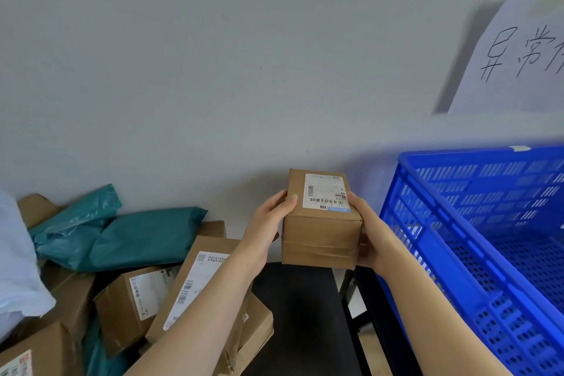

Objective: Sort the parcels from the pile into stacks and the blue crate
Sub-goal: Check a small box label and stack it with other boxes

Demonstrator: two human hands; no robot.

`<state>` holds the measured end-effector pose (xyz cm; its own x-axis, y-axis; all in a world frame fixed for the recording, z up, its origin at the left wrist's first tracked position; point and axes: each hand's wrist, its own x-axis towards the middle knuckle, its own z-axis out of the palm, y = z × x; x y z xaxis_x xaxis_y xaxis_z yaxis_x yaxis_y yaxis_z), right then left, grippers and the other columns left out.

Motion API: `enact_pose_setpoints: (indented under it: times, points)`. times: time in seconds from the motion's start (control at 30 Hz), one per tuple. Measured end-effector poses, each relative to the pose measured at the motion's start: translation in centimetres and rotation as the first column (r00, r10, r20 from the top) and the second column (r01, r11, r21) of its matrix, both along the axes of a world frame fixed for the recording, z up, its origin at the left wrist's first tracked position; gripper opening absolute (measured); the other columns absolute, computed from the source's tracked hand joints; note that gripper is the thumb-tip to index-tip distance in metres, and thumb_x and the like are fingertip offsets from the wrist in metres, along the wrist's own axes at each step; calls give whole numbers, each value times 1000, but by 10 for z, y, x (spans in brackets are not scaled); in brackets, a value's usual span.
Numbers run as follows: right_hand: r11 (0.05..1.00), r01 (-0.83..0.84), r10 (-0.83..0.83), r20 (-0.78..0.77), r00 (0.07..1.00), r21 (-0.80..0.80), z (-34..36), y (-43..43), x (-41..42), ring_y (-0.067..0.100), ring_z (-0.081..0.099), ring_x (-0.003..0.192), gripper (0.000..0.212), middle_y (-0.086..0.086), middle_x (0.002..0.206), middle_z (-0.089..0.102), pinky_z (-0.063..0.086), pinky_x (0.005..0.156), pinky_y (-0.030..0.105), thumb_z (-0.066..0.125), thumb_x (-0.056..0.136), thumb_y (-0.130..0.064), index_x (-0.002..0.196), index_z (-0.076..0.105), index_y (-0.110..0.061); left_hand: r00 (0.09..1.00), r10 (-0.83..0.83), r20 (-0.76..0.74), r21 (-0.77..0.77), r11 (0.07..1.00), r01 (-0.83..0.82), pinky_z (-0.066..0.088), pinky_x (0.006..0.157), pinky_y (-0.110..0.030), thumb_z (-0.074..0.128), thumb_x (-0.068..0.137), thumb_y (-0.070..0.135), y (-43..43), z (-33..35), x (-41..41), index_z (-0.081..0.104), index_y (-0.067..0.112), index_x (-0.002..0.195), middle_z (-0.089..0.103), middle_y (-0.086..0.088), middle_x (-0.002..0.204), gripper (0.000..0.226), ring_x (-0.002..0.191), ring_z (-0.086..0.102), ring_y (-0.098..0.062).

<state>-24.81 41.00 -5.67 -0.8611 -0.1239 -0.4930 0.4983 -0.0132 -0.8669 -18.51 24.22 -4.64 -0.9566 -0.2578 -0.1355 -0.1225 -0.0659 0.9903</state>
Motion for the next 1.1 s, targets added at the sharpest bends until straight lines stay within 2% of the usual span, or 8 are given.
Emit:
enact_pose_setpoints:
  times: [0.1,0.17,0.3,0.43,0.6,0.73,0.87,1.1]
  points:
    - [1000,-28,28,59,998,-4,-4,4,-2,31,67,94,64,13,103,69,56,81,48,71,66,-67,105,67,-17,1000,-21,17,10,1000,20,47,68,-16,47,97,43,4,-1,-1,57,45,93,63,29,88,11,81,60,11]
    - [998,-53,55,88,995,-30,-6,6,-2,31,67,91,56,14,101,69,57,74,44,65,76,-65,105,66,-17,999,-27,44,16,1000,26,45,57,-14,44,97,45,5,-3,-1,57,43,93,64,28,84,13,73,60,12]
    - [997,-75,74,88,993,6,-14,8,-6,32,66,94,49,14,101,68,56,83,47,64,79,-61,104,66,-19,996,-32,83,21,999,30,40,67,-20,42,98,47,7,-10,-5,54,43,97,58,23,97,13,85,52,6]
    - [994,-96,92,82,992,47,-26,9,-14,29,65,98,42,12,106,69,54,87,42,67,83,-40,117,62,-14,992,-34,122,-2,999,35,37,85,-30,44,101,34,9,-24,-11,55,43,94,60,21,99,16,89,52,4]
    - [990,-129,129,8,992,57,-45,9,-21,24,68,96,27,5,101,73,54,86,39,56,94,-32,116,64,-18,984,-45,171,17,999,42,44,102,-38,51,98,17,15,-57,-14,50,32,128,60,6,128,33,117,55,-14]
    - [981,-175,177,-16,984,88,-75,5,-22,20,70,97,34,0,105,73,54,91,41,50,98,-34,130,55,-27,972,-9,233,26,1000,3,45,104,-44,55,94,6,21,-89,-13,36,31,144,53,4,137,59,125,51,-17]
    - [978,-174,174,14,985,118,-96,-1,-17,19,68,98,35,2,109,70,53,91,39,45,101,-26,136,49,-27,956,29,293,1,1000,-31,44,105,-39,55,94,3,26,-115,-10,29,29,148,50,3,140,65,127,48,-16]
    - [937,-246,257,-12,966,247,-128,-11,-21,13,63,102,46,-13,105,62,52,93,37,43,101,-16,144,37,-30,918,74,389,-40,997,-63,41,108,-41,55,93,2,26,-144,-19,25,28,150,48,2,143,69,129,46,-16]
